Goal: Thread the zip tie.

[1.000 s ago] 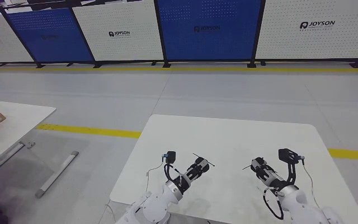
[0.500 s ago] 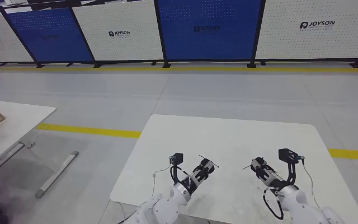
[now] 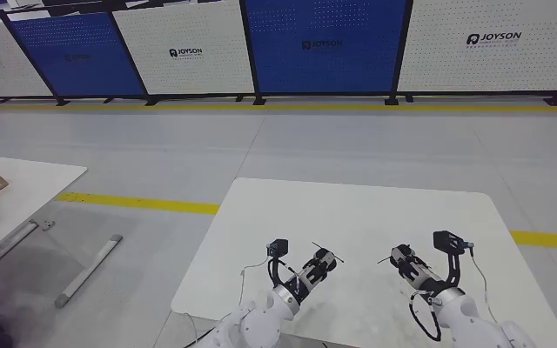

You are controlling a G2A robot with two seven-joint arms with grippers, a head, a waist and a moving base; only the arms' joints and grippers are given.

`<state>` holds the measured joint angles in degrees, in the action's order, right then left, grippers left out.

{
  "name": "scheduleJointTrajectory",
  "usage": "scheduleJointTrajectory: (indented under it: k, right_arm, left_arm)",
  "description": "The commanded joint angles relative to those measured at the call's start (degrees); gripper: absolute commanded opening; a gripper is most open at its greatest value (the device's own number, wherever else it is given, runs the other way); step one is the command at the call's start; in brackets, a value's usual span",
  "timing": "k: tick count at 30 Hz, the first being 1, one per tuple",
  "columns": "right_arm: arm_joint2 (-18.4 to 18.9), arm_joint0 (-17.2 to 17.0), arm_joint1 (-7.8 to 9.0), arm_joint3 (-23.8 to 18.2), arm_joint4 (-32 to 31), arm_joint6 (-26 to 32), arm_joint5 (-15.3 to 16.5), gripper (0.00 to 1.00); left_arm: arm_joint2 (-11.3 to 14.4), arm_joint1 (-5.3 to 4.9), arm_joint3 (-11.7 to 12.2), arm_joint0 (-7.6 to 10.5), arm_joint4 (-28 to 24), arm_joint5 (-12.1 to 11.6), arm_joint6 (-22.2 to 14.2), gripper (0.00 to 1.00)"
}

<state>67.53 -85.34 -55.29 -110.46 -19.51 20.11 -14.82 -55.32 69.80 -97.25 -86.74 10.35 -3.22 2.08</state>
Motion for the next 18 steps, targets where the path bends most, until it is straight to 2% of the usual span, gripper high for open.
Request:
scheduleJointTrajectory:
  k: [1,5,10,18]
  right_arm:
    - [0.55,-0.39,-0.14,0.31,0.98,-1.57,0.44,0.0]
    - [2.02,-2.88,-0.59,1.53,6.49,-5.74,5.3,0.0]
    - [0.2,-4.54,-1.3,2.87,5.87,-10.1,8.43,0.0]
    - [-0.29,-4.54,-1.54,3.14,4.31,-11.58,8.38,0.0]
  left_arm:
    - [0.0,0.0,0.0,0.0,0.0,0.0,0.0,0.0]
    - [0.0,0.0,0.0,0.0,0.0,0.0,0.0,0.0]
    - [0.0,0.0,0.0,0.0,0.0,0.0,0.0,0.0]
    - [0.0,0.0,0.0,0.0,0.0,0.0,0.0,0.0]
